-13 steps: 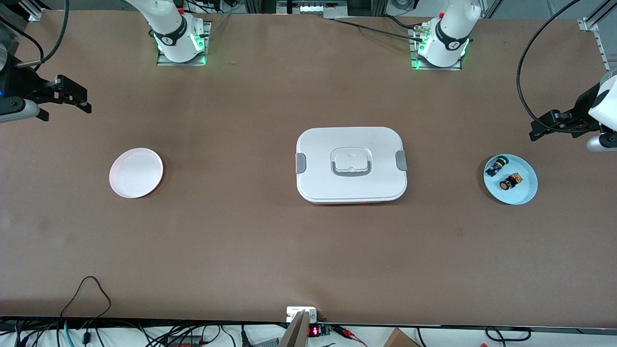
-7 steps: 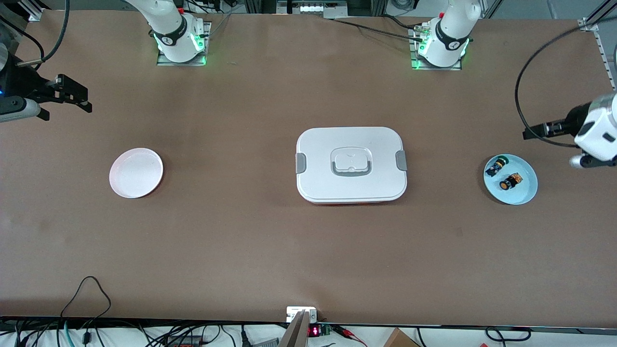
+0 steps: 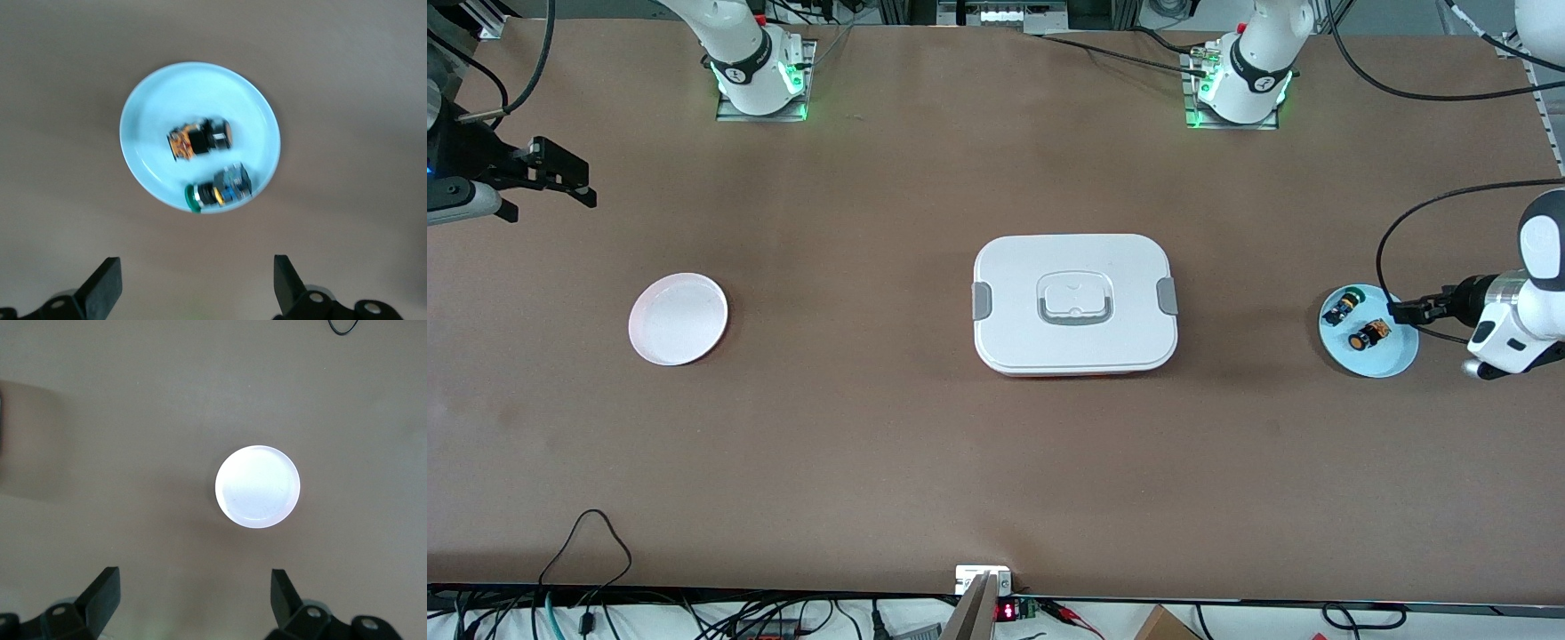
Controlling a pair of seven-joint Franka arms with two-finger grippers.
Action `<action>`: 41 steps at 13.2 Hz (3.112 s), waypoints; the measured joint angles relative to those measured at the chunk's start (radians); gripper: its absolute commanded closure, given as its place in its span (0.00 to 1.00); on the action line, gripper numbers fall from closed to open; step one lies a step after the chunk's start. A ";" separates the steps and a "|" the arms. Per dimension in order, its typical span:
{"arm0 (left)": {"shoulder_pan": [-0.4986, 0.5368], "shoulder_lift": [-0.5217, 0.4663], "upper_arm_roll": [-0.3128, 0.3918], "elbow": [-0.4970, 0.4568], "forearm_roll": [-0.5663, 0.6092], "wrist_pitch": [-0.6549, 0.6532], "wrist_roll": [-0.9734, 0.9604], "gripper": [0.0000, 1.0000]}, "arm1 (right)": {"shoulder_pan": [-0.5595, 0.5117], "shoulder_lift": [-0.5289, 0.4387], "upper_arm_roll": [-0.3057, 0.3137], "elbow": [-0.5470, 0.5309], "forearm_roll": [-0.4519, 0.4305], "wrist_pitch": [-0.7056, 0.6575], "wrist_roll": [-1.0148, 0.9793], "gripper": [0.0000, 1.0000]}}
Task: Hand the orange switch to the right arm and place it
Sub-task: 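Lower the left gripper and grasp the orange switch, then lift the orange switch with the left gripper toward the white box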
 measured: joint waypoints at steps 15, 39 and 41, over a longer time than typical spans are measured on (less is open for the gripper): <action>0.035 0.135 -0.003 -0.236 0.000 0.561 -0.068 0.00 | -0.002 0.000 -0.001 0.001 0.000 -0.003 0.000 0.00; 0.016 -0.033 -0.457 0.208 -0.076 -0.243 -0.091 0.80 | 0.001 0.002 0.003 0.001 0.003 -0.002 0.000 0.00; 0.013 -0.027 -0.482 0.223 -0.263 -0.243 -0.003 0.80 | -0.001 0.004 0.001 0.001 0.010 0.009 0.000 0.00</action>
